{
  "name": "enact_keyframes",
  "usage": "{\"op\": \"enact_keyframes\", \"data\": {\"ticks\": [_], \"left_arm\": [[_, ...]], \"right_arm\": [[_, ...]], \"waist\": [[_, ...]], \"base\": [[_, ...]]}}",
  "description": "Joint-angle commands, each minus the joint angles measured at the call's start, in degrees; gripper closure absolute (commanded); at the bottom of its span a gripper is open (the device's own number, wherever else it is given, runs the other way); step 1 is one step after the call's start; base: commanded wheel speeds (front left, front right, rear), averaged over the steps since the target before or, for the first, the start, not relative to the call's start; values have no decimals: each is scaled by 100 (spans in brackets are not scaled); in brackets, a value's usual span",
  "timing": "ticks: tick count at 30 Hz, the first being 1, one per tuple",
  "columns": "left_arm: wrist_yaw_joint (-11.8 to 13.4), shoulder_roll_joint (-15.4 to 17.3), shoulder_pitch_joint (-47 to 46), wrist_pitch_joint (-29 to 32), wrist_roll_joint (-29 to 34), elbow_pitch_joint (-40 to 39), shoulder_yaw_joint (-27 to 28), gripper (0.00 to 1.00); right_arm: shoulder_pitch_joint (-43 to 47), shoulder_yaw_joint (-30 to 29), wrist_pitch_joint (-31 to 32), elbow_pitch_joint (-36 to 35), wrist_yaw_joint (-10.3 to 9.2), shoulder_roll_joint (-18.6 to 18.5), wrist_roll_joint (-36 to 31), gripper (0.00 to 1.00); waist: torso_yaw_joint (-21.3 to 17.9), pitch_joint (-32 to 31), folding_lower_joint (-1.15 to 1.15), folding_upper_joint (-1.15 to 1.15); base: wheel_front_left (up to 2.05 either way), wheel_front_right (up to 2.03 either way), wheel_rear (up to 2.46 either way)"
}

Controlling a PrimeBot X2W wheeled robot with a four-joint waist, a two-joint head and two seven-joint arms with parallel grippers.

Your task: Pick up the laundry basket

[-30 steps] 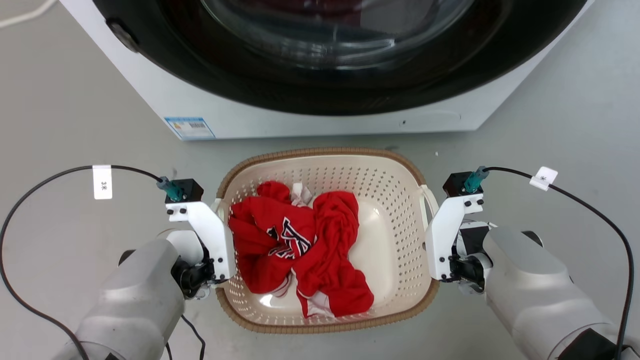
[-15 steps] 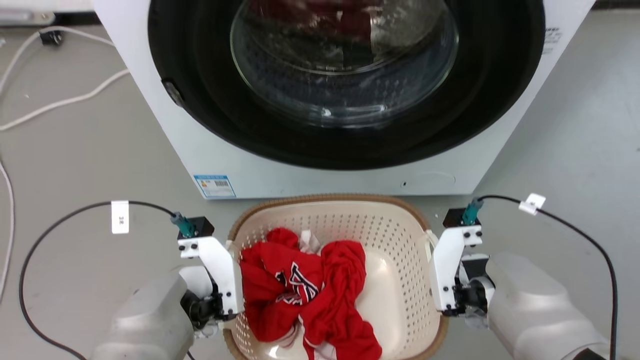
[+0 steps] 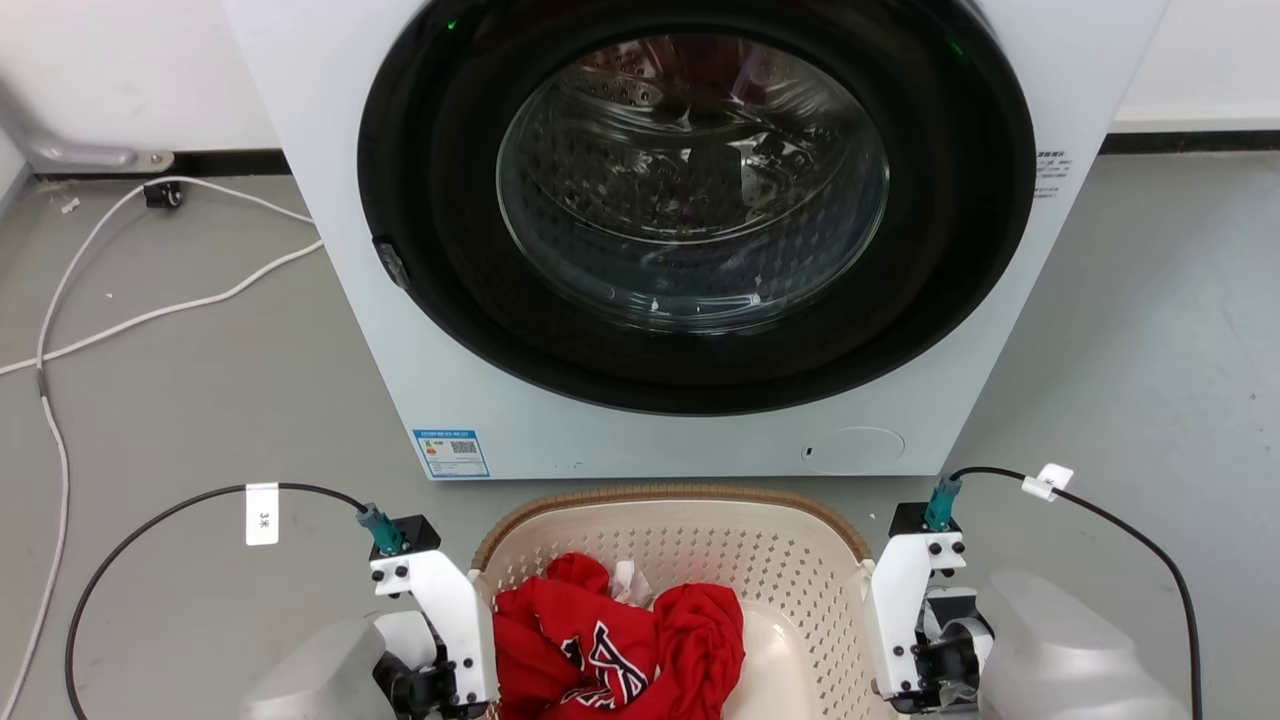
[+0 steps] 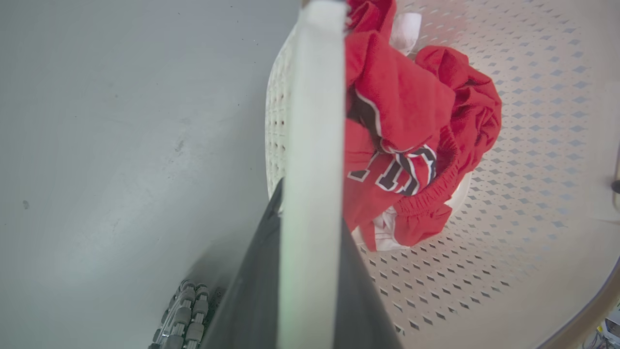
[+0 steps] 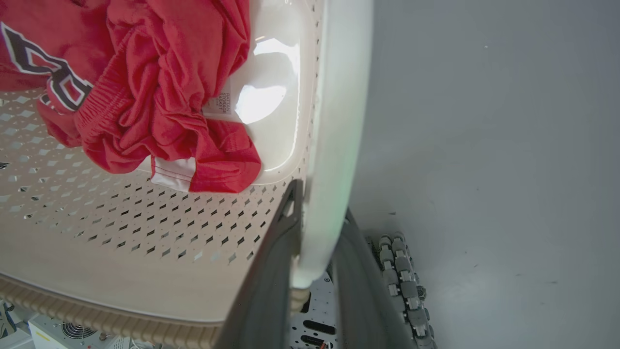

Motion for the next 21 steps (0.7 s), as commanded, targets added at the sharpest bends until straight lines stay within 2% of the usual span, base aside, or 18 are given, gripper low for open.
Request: {"op": "enact_keyframes", "data": {"ticks": [1, 21], "left_arm": [[-106, -264, 24, -17, -88, -145, -7, 100], [-107, -265, 112, -147, -201, -156, -188, 100]], "right_arm": [[83, 18, 62, -82, 76, 199, 84, 100], [145, 125, 146, -83, 76, 209, 225, 100]], "waist": [[-5, -83, 1, 0], [-15, -217, 1, 0]], "base": [[0, 0, 0], [0, 0, 0]]}}
